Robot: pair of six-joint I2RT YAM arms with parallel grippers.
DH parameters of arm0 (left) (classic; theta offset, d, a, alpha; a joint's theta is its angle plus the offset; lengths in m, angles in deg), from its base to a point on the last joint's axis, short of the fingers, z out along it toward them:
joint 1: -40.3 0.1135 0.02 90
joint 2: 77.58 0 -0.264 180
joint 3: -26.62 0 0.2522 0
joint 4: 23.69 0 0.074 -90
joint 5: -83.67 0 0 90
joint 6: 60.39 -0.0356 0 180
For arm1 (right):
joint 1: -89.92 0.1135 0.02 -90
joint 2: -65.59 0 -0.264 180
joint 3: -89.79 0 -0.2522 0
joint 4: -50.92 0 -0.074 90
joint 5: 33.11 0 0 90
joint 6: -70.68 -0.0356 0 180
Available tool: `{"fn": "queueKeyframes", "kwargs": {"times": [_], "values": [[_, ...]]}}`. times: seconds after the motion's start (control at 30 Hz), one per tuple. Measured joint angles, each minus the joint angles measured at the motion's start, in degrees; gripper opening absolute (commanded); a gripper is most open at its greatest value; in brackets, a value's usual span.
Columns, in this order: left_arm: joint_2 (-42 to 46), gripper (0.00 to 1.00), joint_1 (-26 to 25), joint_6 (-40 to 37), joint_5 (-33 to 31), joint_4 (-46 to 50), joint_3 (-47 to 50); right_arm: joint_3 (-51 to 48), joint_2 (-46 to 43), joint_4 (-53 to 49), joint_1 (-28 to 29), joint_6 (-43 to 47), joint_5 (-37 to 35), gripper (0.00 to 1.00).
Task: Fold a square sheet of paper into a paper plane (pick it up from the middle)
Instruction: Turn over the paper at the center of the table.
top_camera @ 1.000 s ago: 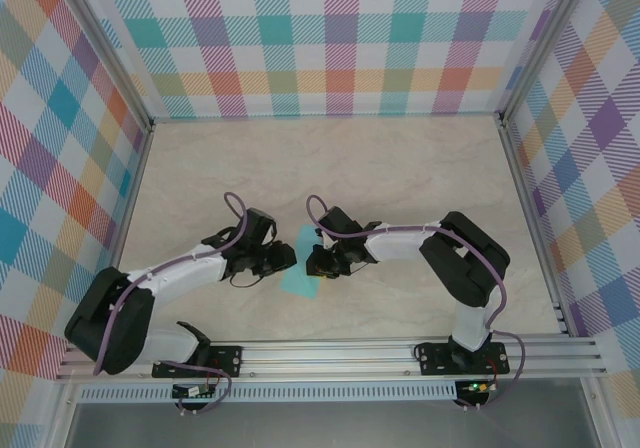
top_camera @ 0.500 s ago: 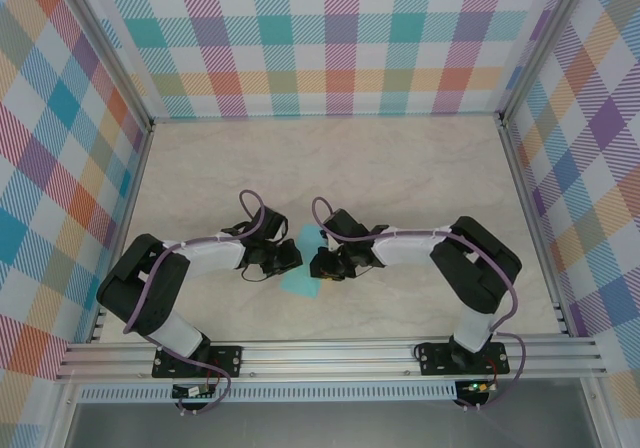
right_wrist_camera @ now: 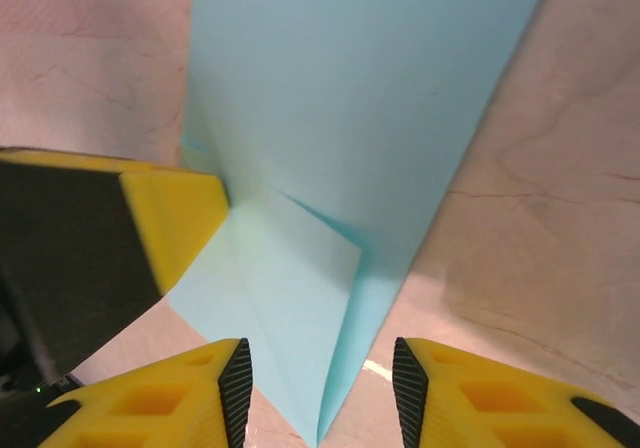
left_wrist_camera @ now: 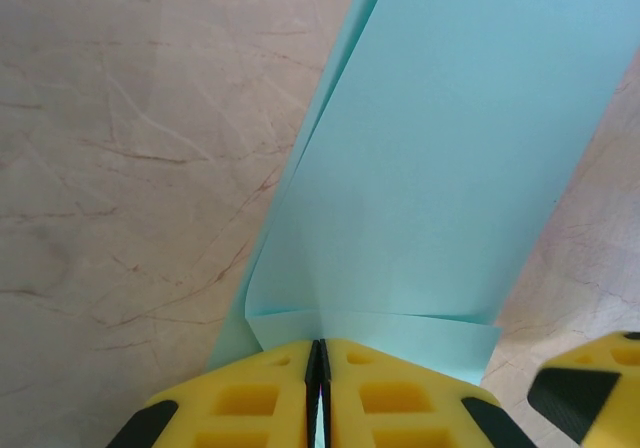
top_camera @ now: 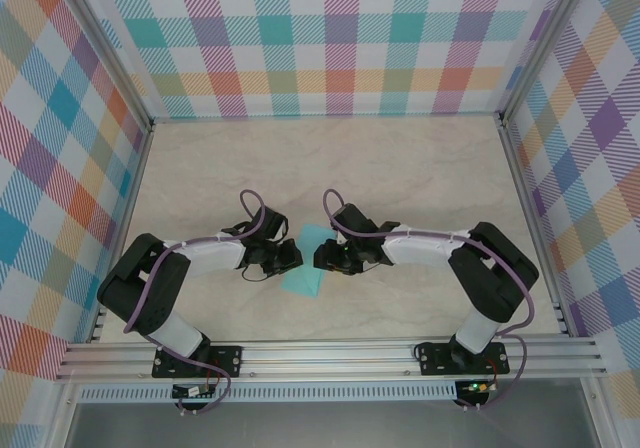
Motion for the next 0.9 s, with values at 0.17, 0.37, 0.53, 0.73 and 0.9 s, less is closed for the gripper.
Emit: {"fn": "queueKeyframes", "kwargs": {"times": [0.17,0.37,0.53,0.73,0.9], "values": [[0.0,0.13,0.0,-0.07,0.07,-0.02,0.0,0.0,2.03,1.46,-0.94,-1.51,0.48,0.47],[0.0,0.13,0.0,-0.42,0.07,0.0,0.0,0.0,3.32,3.34,-1.62,-2.56,1.51,0.46],[0.0,0.13,0.0,-0.44,0.07,0.0,0.0,0.02,4.37,5.81,-1.95,-3.67,2.69,0.43],[0.04,0.13,0.0,-0.44,0.07,0.04,0.0,-0.07,5.2,8.07,-2.21,-5.01,3.98,0.43],[0.13,0.13,0.0,-0.44,0.02,0.07,-0.02,-1.53,5.42,11.96,-2.25,-5.88,4.85,0.45]]}}
